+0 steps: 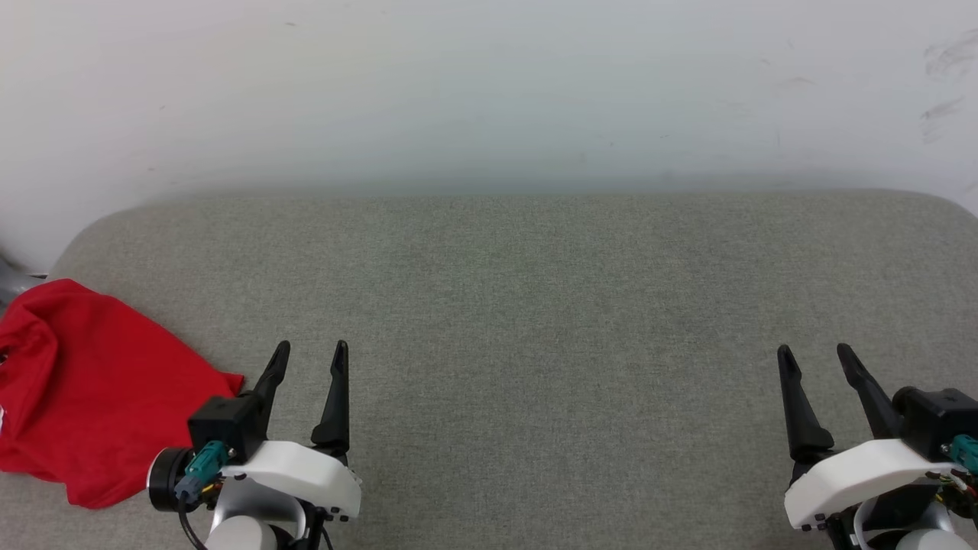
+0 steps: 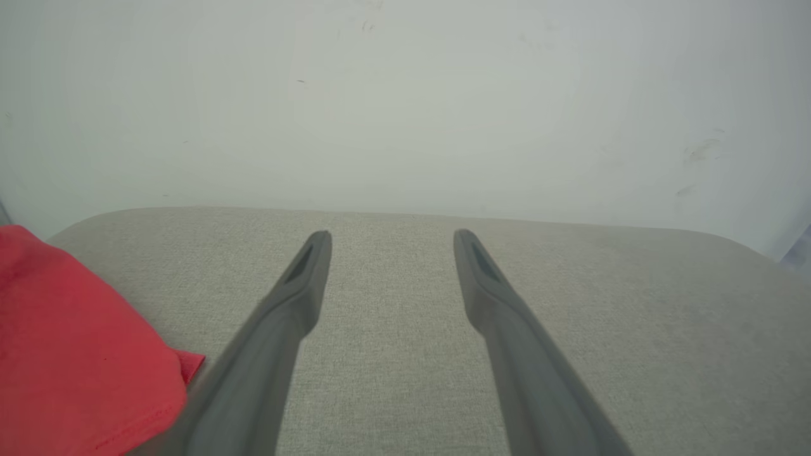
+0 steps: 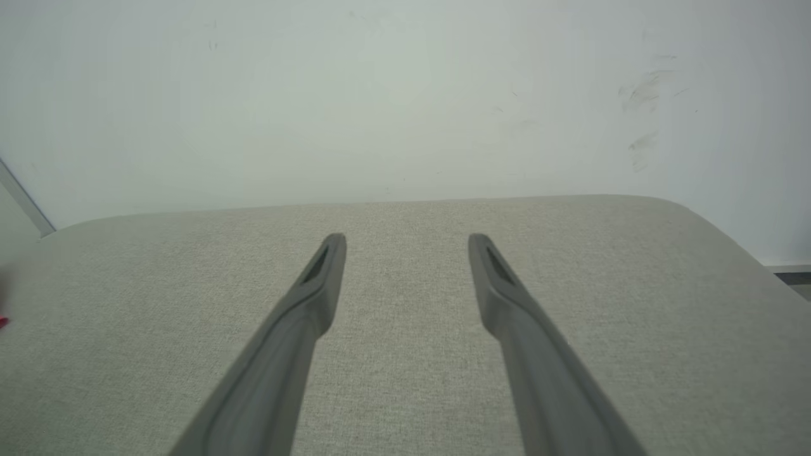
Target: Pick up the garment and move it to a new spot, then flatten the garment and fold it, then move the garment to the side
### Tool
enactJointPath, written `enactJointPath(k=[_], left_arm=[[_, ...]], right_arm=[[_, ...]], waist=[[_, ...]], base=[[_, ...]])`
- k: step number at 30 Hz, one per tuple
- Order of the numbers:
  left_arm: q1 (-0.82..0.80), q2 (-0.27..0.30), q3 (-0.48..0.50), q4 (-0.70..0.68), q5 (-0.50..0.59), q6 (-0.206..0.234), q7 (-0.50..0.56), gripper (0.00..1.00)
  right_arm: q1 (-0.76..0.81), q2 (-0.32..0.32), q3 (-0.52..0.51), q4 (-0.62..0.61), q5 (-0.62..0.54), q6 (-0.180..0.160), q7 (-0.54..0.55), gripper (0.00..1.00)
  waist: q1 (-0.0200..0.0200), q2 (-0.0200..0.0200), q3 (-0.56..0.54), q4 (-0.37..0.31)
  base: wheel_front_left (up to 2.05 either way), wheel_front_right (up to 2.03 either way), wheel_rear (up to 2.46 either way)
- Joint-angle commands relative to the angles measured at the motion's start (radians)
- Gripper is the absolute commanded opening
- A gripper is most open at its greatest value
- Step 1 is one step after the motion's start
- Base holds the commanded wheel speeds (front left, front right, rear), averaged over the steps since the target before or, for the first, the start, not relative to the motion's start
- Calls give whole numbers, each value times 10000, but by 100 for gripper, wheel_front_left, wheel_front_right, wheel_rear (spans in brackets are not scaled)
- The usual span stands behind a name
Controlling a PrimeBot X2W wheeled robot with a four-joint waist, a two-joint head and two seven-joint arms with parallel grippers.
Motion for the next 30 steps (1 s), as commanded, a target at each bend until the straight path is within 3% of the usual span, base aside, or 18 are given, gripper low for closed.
enactJointPath(k=[1,8,18,30], left_arm=[[-149,-28,6,38,160,-44,-87,100],[-295,-117,122,223,391,-211,-220,100],[-435,-112,369,278,942,-197,-382,100],[-520,-108,768,249,1339,-242,-504,100]], right_arm=[[44,23,-30,-104,-124,-3,-92,100],[84,24,-77,-140,-332,-3,-171,100],[53,27,300,-349,-990,-4,-250,100],[-156,25,855,-498,-1412,-5,-339,100]], waist=[[0,0,-8,2],[0,0,-1,178],[0,0,33,1091],[0,0,133,3122]], base=[[0,0,0],[0,0,0],[0,0,0],[0,0,0]])
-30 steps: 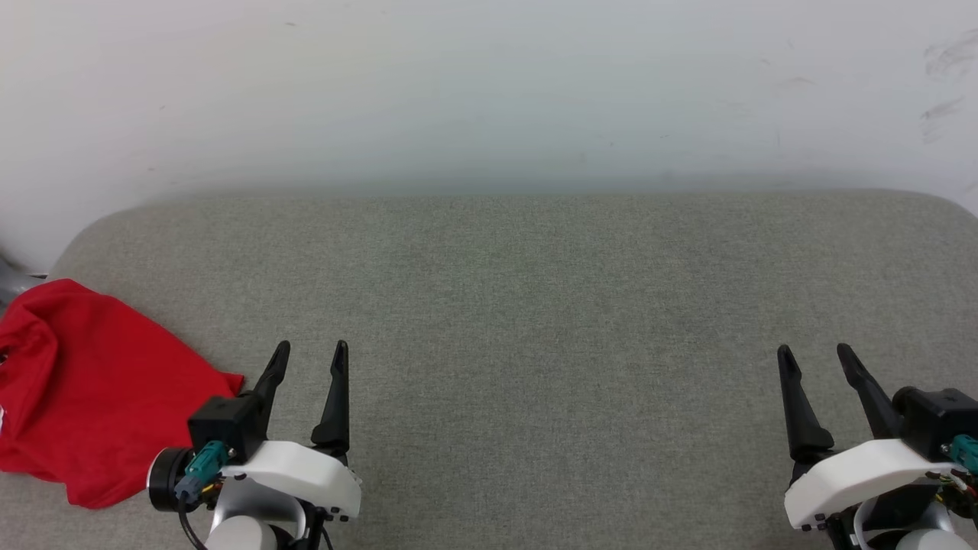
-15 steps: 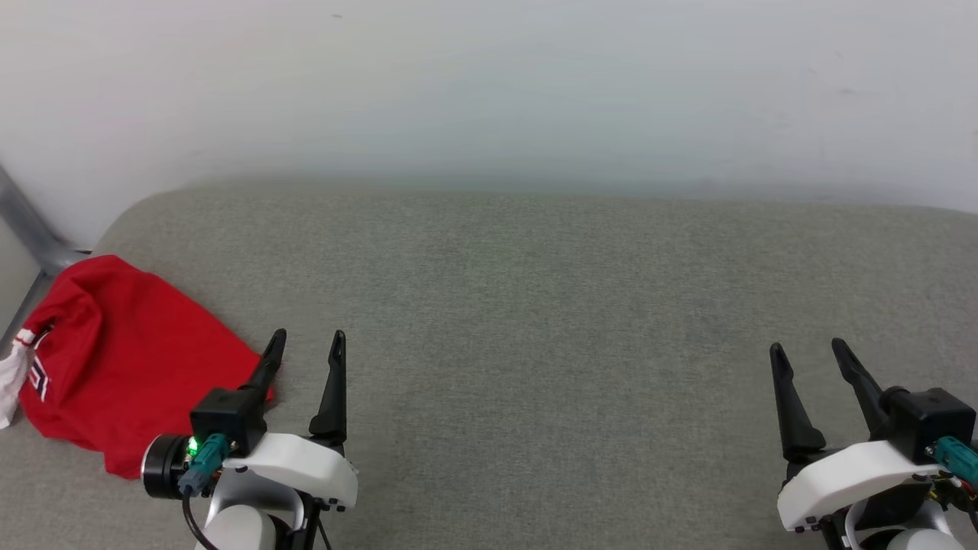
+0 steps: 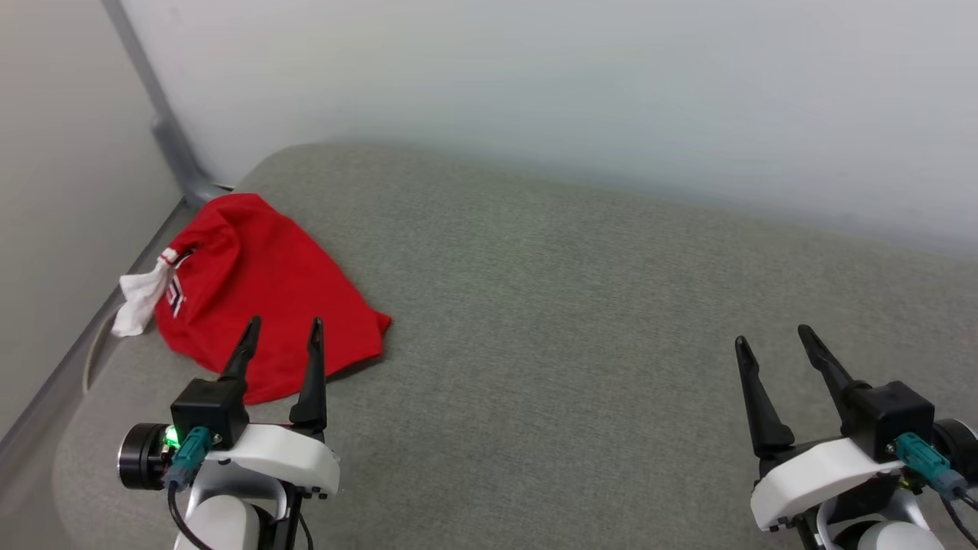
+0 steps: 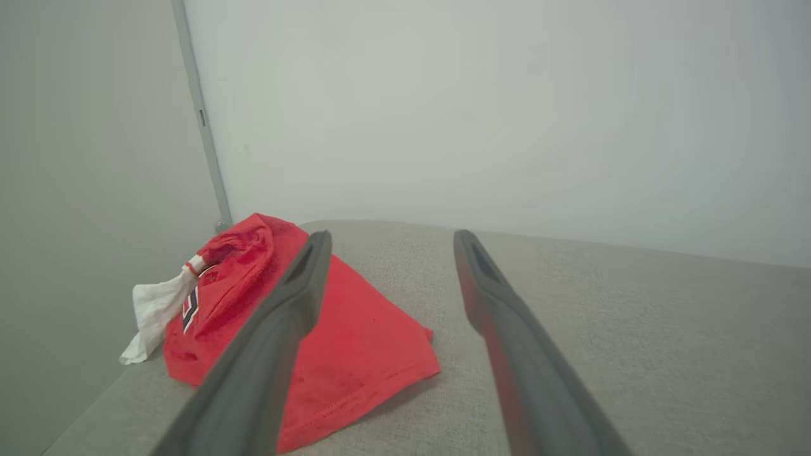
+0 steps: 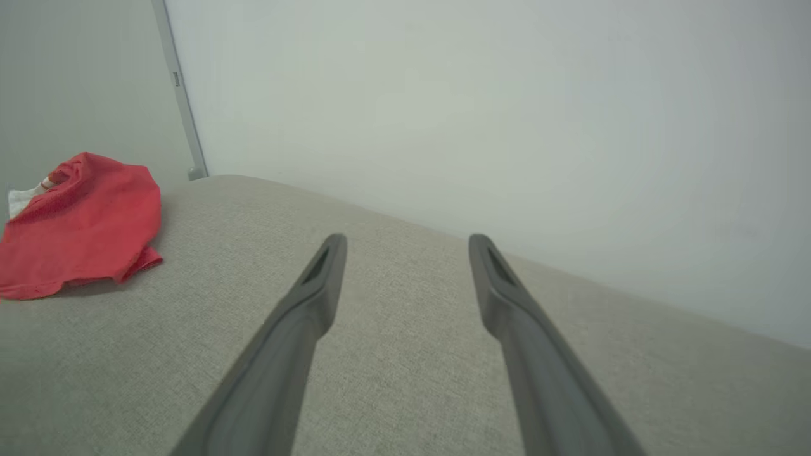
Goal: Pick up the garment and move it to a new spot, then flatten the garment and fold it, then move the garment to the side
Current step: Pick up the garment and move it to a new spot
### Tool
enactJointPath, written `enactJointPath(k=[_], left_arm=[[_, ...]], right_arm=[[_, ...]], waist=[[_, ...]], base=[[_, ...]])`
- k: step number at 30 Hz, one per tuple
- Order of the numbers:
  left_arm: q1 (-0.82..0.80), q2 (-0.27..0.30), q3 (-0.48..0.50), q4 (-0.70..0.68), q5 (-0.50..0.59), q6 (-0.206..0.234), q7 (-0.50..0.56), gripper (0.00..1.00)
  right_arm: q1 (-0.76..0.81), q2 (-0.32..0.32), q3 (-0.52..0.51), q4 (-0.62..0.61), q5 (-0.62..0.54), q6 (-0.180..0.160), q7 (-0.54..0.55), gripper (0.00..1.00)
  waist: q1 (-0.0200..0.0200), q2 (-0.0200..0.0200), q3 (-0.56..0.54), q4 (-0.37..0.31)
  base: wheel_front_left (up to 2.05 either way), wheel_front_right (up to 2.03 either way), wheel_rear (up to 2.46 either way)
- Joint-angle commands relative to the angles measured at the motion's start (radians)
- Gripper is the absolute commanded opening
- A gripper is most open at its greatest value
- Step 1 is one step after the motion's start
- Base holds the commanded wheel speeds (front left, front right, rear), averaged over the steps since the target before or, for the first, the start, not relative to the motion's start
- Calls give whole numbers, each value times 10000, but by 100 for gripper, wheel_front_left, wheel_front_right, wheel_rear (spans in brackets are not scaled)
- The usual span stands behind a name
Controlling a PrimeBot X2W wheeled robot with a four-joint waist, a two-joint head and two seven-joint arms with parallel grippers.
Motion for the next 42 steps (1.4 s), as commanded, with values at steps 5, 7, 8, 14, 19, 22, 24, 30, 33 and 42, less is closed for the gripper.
enactJointPath(k=[5,7,8,14,19,22,24,30,33,42], left_arm=[[-27,-29,214,-17,-138,-103,-23,100],[6,-57,289,-18,-169,-127,-23,100],[25,-60,314,-23,-173,-141,-23,100],[164,-92,481,16,-208,-196,-23,100],[170,-126,545,38,-202,-253,-23,100],[133,-99,603,71,-174,-298,-23,100],[90,-80,643,94,-140,-314,-23,100],[-148,-29,827,403,-226,-320,-23,100],[-659,88,907,965,-451,-367,84,100],[-3418,940,1196,2822,-1810,-538,2285,100]], right_arm=[[-159,14,197,85,34,-7,-133,100],[-179,14,255,97,41,-7,-153,100],[-178,14,254,97,31,-7,-165,100],[-296,14,343,224,199,-7,-241,100],[-324,13,356,319,294,-7,-292,100],[-319,15,363,363,294,-7,-320,100],[-305,15,377,402,323,-7,-337,100],[-393,15,454,434,355,-7,-320,100],[-518,15,453,308,256,-7,-232,100],[-1229,7,523,-178,-181,-7,97,100]], waist=[[0,0,71,1028],[0,0,84,1281],[0,0,87,1404],[0,0,70,1906],[0,0,77,2055],[0,0,81,2057],[0,0,80,2024],[0,0,191,1792],[0,0,524,1594],[0,0,2215,719]], base=[[0,0,0],[0,0,0],[0,0,0],[0,0,0],[0,0,0],[0,0,0],[0,0,0],[0,0,0],[0,0,0],[0,0,0]])
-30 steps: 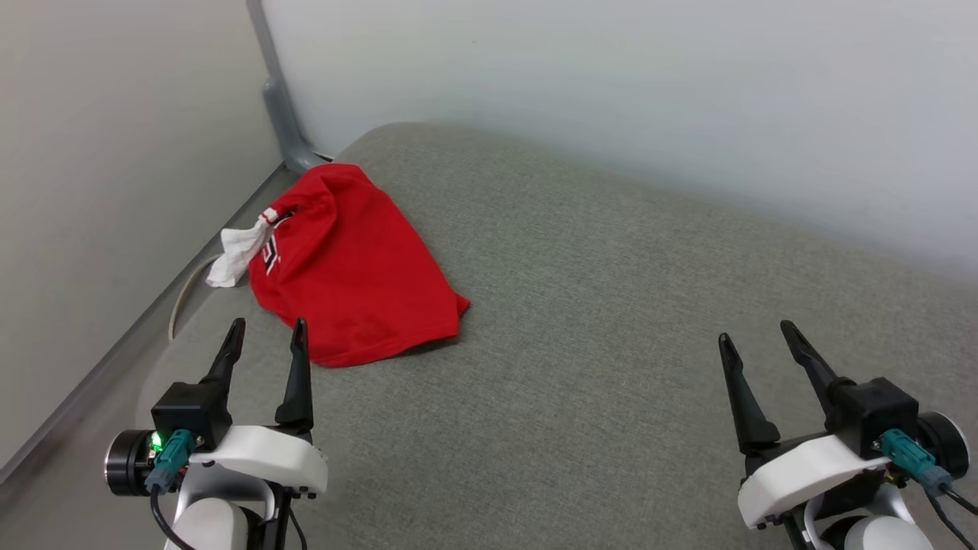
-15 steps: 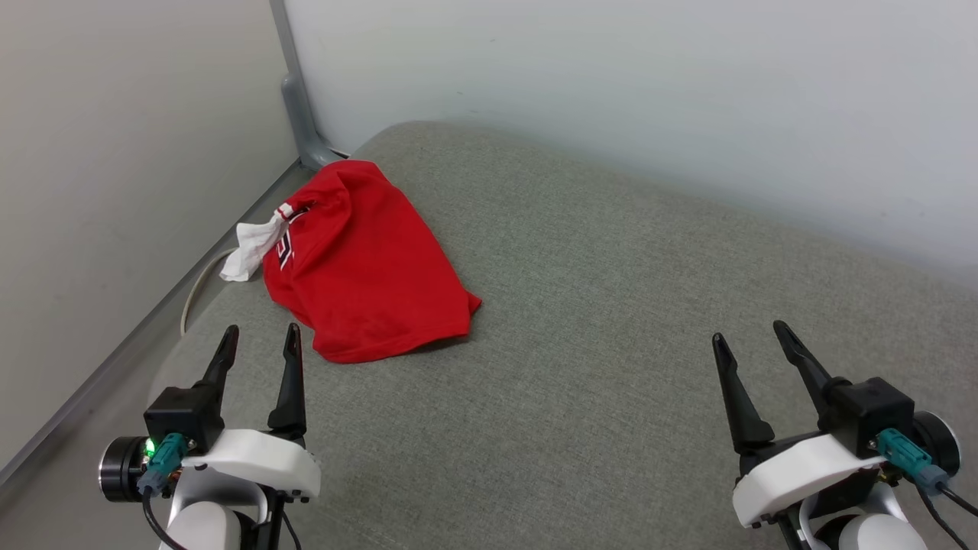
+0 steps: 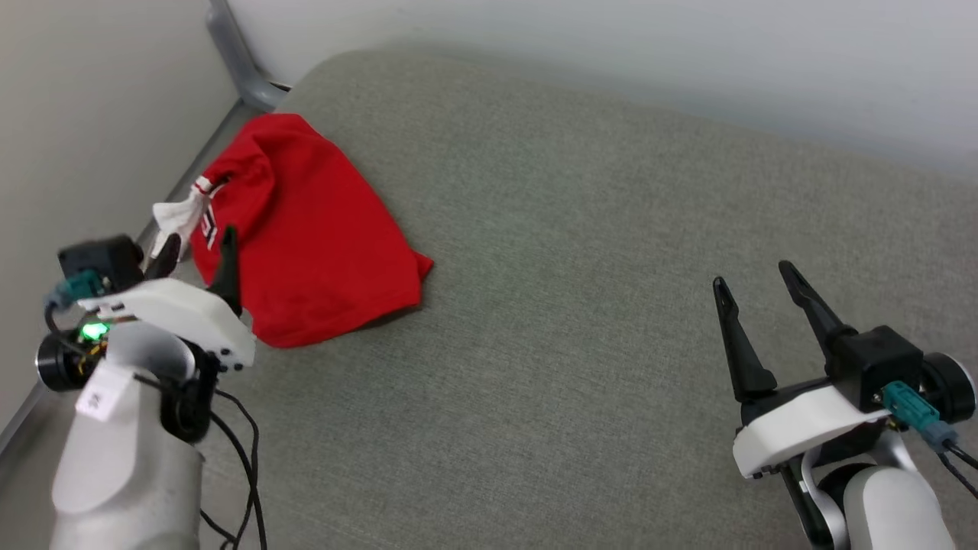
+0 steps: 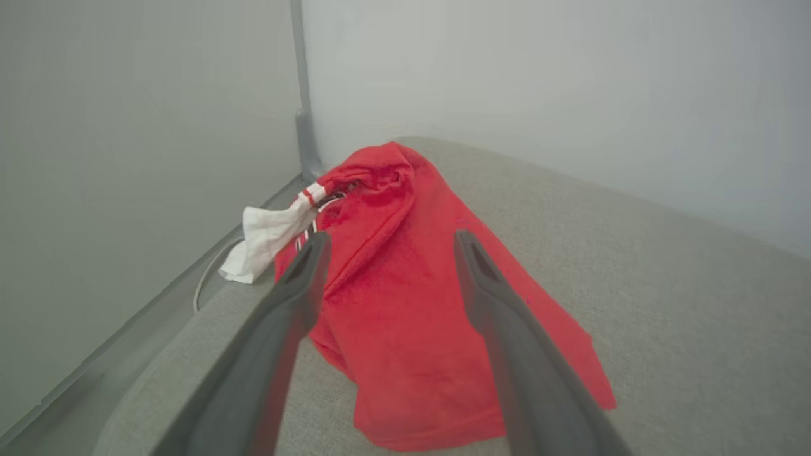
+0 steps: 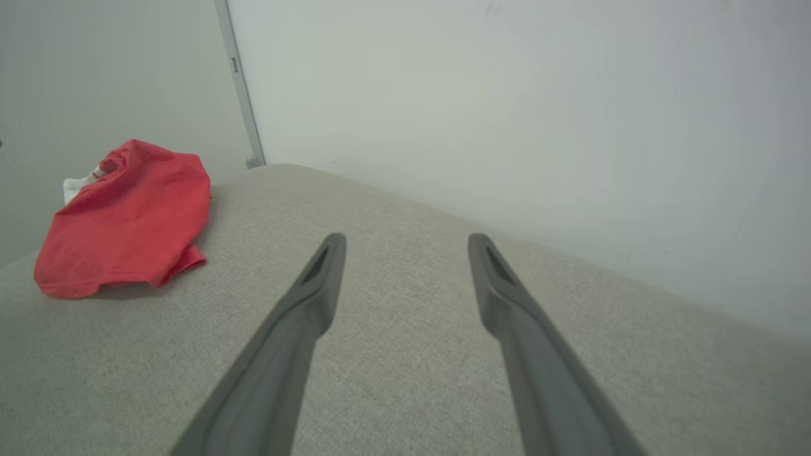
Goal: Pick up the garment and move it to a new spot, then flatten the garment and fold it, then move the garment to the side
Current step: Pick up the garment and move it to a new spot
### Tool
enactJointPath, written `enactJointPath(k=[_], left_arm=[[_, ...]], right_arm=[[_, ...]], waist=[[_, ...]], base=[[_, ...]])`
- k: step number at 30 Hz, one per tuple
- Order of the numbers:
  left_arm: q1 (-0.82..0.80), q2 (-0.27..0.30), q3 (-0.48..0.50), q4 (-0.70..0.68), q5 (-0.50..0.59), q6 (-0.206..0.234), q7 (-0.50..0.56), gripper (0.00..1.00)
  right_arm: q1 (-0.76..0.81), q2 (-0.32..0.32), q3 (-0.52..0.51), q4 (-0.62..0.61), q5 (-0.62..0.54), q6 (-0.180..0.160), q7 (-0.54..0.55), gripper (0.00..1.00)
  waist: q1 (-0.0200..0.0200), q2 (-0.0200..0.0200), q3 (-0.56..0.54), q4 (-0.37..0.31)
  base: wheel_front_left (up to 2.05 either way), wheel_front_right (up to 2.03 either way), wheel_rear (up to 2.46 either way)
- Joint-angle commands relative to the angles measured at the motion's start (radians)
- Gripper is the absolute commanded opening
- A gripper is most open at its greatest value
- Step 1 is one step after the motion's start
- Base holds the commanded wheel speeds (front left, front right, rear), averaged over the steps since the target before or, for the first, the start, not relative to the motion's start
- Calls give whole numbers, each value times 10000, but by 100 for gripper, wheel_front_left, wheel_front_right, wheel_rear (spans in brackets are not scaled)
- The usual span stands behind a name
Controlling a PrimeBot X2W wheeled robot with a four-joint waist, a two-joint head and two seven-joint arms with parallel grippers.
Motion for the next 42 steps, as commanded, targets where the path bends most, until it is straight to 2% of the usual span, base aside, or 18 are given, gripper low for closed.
enactJointPath(k=[1,8,12,16,21,28,29,33,38,39,42], left_arm=[[-409,145,-86,241,-113,-40,459,100],[-2328,1193,-458,1604,-1190,-76,3521,100],[-3162,1708,-783,2068,-1847,-81,4826,100],[-3739,2070,-698,2697,-2385,-83,5691,100],[-4023,2485,-680,3518,-2463,-1,6231,100],[-3708,2376,-950,4799,-2525,146,7442,100],[-3705,2369,-971,4822,-2547,129,7458,0],[-3830,2567,-1095,4557,-2339,70,6732,0],[-4039,2665,-1108,4222,-2000,290,4726,0],[-4039,2665,-1108,4222,-2000,290,4726,0],[-4090,2597,-1154,4078,-1788,409,3393,0]], right_arm=[[-214,-14,12,-105,-99,-7,-7,100],[-916,-198,150,-216,-135,-7,13,100],[-1301,-273,208,-330,-182,-7,23,100],[-1656,-324,329,-360,-199,-7,18,100],[-1923,-375,418,-360,-129,-7,-2,100],[-2086,-488,378,-287,-65,-7,-59,100],[-2112,-502,366,-273,-56,-7,-58,100],[-2077,-502,349,-181,-28,-7,-93,100],[-1810,-391,201,-50,45,-7,-256,100],[-1810,-391,201,-50,45,-7,-256,100],[-1580,-283,142,12,99,-7,-304,100]], waist=[[-1,0,715,-510],[-1,0,1963,-1148],[-1,0,2694,-1406],[-1,0,3291,-1676],[-1,0,3793,-1923],[-1,0,3964,-1959],[-1,0,3945,-1939],[-1,0,3695,-1821],[-1,0,3012,-1630],[-1,0,3012,-1630],[-1,0,2522,-1546]], base=[[0,0,0],[0,0,0],[0,0,0],[0,0,0],[0,0,0],[0,0,0],[0,0,0],[0,0,0],[0,0,0],[0,0,0],[0,0,0]])
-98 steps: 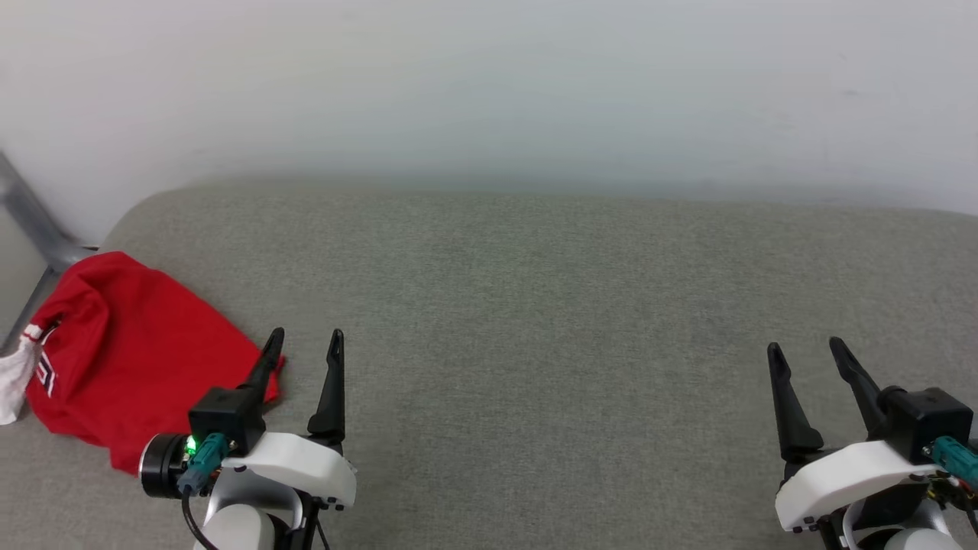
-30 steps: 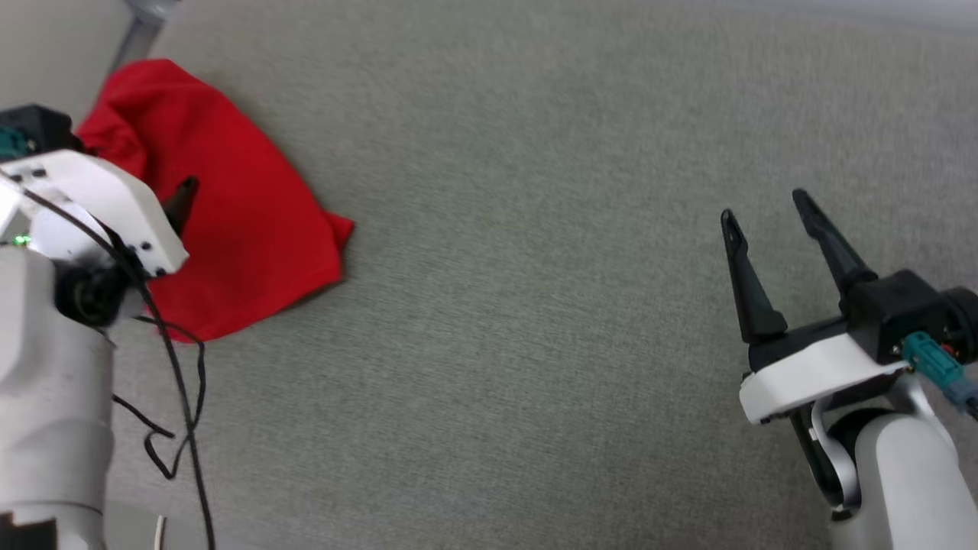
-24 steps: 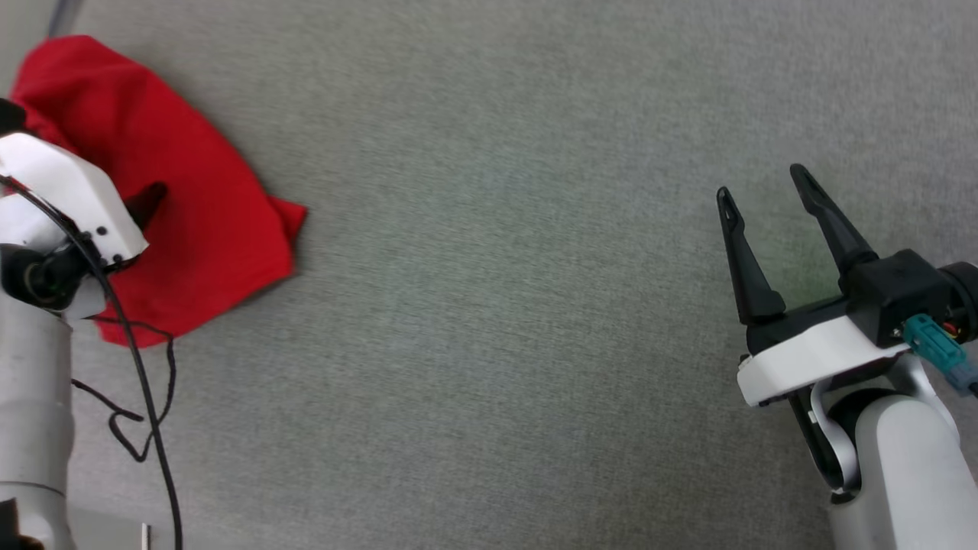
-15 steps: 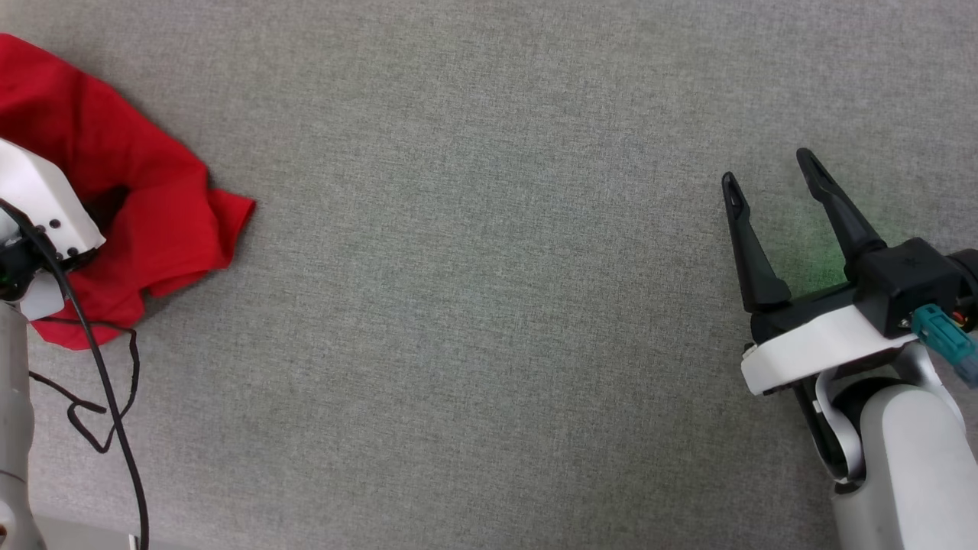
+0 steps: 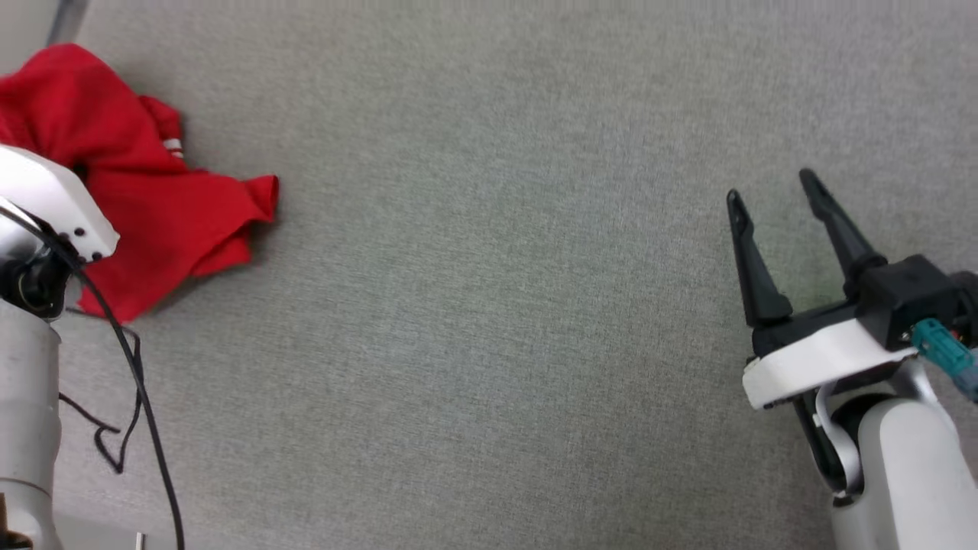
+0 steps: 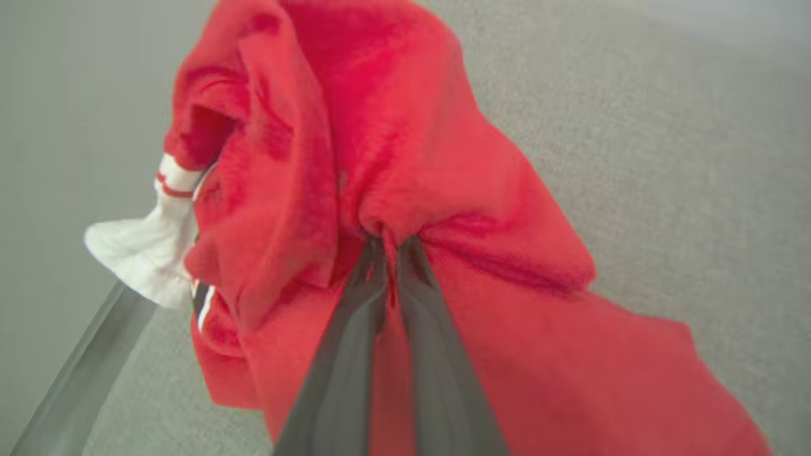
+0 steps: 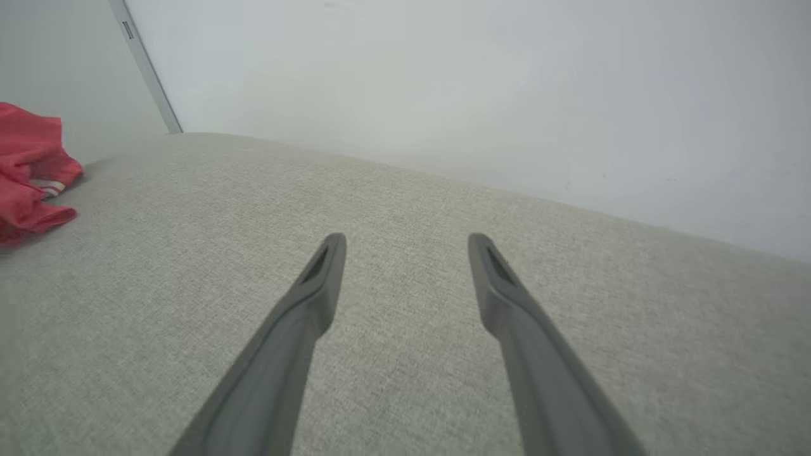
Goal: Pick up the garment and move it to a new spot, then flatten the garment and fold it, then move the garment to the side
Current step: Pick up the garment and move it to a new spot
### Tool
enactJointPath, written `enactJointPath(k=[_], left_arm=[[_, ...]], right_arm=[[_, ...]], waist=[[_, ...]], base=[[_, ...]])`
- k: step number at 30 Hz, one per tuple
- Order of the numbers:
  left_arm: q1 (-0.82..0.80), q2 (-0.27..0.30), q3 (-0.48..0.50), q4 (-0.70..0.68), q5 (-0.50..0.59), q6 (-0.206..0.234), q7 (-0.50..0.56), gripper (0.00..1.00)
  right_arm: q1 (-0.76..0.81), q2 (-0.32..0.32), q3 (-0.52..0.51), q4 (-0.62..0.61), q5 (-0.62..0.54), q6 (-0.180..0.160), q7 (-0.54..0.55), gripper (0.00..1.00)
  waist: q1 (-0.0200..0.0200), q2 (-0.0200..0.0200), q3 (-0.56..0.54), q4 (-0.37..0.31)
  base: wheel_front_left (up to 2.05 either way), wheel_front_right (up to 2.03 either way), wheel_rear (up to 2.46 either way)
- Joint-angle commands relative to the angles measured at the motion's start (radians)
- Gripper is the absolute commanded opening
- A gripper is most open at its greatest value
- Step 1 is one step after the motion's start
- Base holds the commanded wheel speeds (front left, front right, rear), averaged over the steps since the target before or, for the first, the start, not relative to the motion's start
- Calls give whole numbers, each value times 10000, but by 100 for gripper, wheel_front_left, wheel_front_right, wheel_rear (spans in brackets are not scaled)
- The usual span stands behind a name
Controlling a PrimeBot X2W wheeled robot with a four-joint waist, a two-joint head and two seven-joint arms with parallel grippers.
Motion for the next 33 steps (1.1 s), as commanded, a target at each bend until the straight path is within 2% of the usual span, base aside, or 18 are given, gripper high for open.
enactJointPath(k=[1,9,13,17,21,25,30,31,33], left_arm=[[31,-62,-4,-57,65,59,-240,0],[174,-517,-217,-183,438,125,-3217,0],[327,-722,-415,-396,670,211,-4202,0],[620,-855,-658,-756,895,306,-4747,0],[1168,-1007,-884,-1381,1010,345,-4898,0],[1868,-1212,-1111,-2344,986,359,-4571,0],[2858,-1588,-1572,-4043,961,393,-3792,0],[3422,-1805,-1913,-5181,953,409,-3243,0],[3821,-1938,-2110,-5957,896,460,-2880,0]], right_arm=[[135,53,-30,18,59,-7,-74,100],[950,225,-496,274,303,-7,-243,100],[1359,286,-718,268,389,-7,-254,100],[1775,315,-838,187,494,-7,-204,100],[2170,314,-818,184,678,-7,-152,100],[2519,313,-820,68,788,-7,-79,100],[2748,312,-916,-77,924,-7,-8,100],[2871,312,-904,-111,988,-7,36,100],[2868,313,-886,-128,1013,-7,28,100]], waist=[[0,0,-443,130],[0,0,-1951,295],[0,0,-2542,191],[0,0,-3069,-71],[0,0,-3500,-492],[0,0,-3743,-1052],[0,0,-3855,-1851],[0,0,-3871,-2378],[0,0,-3867,-2744]], base=[[0,0,0],[0,0,0],[0,0,0],[0,0,0],[0,0,0],[0,0,0],[0,0,0],[0,0,0],[0,0,0]])
